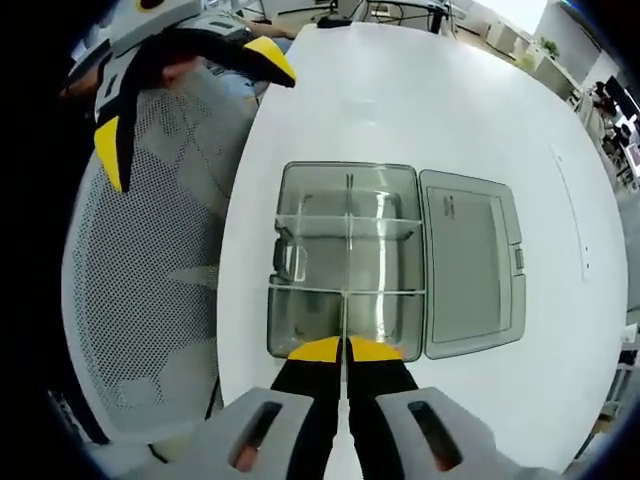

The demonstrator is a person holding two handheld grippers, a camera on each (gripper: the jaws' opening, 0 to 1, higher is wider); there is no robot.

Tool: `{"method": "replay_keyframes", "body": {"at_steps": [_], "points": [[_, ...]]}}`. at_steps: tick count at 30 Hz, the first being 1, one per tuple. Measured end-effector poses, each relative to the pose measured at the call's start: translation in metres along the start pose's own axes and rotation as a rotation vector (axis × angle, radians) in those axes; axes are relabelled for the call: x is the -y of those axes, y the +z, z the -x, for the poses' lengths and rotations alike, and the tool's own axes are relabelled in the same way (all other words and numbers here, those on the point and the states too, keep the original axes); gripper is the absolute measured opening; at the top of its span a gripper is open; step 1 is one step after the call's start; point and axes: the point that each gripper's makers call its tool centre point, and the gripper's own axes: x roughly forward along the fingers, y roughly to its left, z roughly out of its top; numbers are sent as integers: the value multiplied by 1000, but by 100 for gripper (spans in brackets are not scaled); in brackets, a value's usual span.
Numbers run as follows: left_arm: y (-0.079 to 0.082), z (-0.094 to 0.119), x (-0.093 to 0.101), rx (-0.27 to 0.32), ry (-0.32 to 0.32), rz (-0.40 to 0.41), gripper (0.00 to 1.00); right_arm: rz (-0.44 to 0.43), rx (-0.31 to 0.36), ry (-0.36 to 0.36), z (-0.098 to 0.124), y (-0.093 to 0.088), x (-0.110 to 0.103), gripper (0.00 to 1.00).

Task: Insert the divider into the dual guide fixture by aligning both edges with the guide slots and pushing it downward to the bottom, including one-sided entry, uneven engagement, binding, and posture correction.

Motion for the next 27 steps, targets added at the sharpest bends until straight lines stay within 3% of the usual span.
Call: {"method": "replay_keyframes", "body": {"at_steps": [27], "points": [[4, -5, 7, 10, -7, 15, 70, -18, -9, -35, -20, -6, -3, 0]]}}
